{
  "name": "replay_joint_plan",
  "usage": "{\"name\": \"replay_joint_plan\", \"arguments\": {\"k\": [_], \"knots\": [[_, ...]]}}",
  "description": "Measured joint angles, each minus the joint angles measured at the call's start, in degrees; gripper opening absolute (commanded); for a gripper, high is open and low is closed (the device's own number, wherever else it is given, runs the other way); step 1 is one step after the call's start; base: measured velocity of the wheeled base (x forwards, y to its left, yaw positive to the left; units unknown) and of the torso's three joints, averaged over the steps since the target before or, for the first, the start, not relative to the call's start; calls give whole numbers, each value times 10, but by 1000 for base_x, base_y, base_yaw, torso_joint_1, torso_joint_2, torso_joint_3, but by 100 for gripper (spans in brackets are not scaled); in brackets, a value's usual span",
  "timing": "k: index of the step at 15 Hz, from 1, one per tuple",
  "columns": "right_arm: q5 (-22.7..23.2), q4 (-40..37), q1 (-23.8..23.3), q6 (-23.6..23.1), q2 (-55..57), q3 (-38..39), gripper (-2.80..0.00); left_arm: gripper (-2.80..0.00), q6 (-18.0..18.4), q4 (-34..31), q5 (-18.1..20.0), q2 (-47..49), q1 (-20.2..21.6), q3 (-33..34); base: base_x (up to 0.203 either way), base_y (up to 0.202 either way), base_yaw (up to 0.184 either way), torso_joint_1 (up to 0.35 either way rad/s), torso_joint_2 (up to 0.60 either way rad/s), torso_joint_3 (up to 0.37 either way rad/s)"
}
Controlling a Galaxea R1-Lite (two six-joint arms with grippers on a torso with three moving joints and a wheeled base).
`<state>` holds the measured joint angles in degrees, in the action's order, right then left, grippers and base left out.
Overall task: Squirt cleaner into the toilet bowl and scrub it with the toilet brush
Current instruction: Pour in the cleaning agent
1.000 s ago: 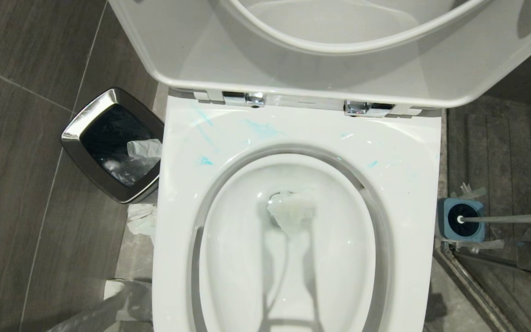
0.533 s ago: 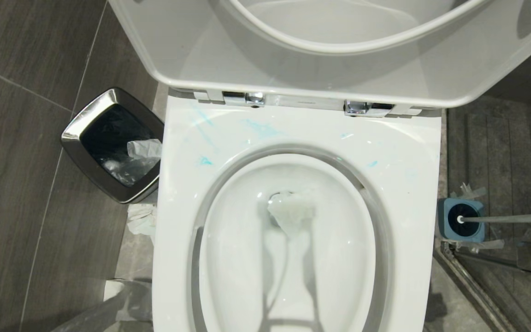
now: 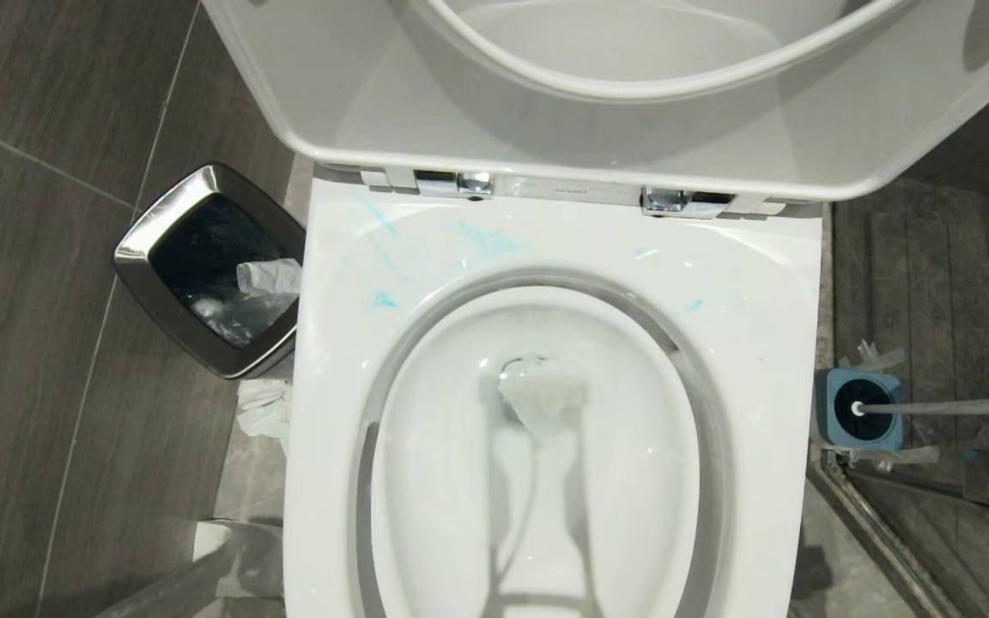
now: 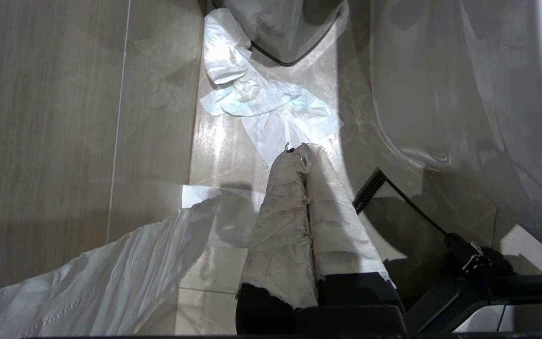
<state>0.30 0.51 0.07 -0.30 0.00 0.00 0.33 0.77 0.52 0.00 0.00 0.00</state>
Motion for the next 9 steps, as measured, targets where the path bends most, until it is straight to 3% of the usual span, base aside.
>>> {"name": "replay_joint_plan", "arguments": {"k": [9], "knots": [[0, 0, 0, 0, 0, 0, -280, -280, 1, 0, 0, 0, 0, 0, 0, 0, 0, 0, 0, 0]]}}
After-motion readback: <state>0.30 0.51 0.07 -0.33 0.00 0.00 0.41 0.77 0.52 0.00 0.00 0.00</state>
